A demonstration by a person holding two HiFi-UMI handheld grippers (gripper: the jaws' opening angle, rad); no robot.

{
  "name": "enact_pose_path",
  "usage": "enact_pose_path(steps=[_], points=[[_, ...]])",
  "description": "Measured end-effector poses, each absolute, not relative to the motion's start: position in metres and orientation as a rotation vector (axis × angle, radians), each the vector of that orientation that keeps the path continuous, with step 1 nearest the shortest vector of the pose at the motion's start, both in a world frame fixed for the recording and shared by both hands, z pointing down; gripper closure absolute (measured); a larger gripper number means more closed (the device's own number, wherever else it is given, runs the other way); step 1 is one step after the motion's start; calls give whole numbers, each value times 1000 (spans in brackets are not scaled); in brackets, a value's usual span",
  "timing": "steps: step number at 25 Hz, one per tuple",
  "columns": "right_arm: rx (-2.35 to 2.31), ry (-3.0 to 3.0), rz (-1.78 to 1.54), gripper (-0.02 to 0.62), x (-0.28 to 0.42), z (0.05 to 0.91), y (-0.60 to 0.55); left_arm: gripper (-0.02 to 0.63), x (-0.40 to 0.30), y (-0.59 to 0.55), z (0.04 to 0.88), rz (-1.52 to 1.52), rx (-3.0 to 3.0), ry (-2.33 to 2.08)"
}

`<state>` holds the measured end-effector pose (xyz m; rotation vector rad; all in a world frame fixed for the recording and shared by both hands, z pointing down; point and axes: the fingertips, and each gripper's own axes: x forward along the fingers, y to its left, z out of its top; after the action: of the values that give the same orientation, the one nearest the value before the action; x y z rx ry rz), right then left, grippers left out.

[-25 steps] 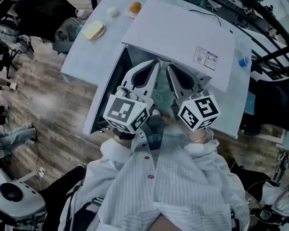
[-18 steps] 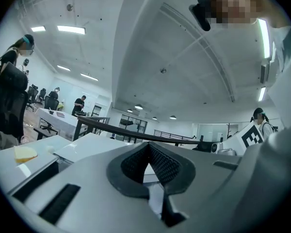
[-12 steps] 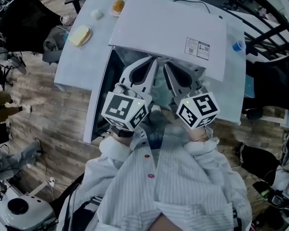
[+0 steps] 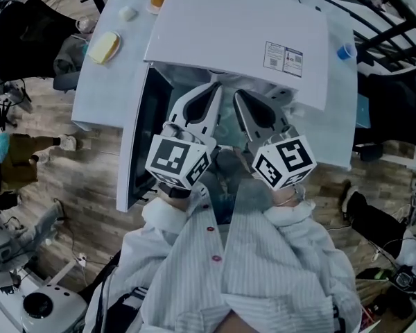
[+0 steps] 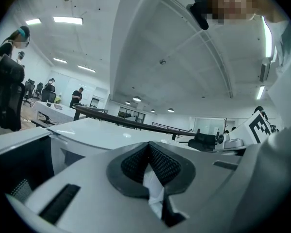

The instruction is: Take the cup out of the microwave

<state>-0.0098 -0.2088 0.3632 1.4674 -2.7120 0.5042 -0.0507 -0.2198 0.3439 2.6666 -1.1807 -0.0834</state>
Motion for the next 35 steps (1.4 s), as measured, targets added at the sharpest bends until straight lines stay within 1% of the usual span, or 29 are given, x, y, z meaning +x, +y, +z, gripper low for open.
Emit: enact_pose_path(steps=[20, 32, 35], points=[[1523, -2615, 650, 557, -10, 430, -214, 597, -50, -240, 426, 44, 2625, -1174], [1482, -2603, 705, 557, -18, 448, -215, 595, -48, -245, 459, 111, 2624, -1151], [1484, -2595, 715, 557, -16, 450, -213, 586, -51, -248, 463, 114, 2608, -1171]])
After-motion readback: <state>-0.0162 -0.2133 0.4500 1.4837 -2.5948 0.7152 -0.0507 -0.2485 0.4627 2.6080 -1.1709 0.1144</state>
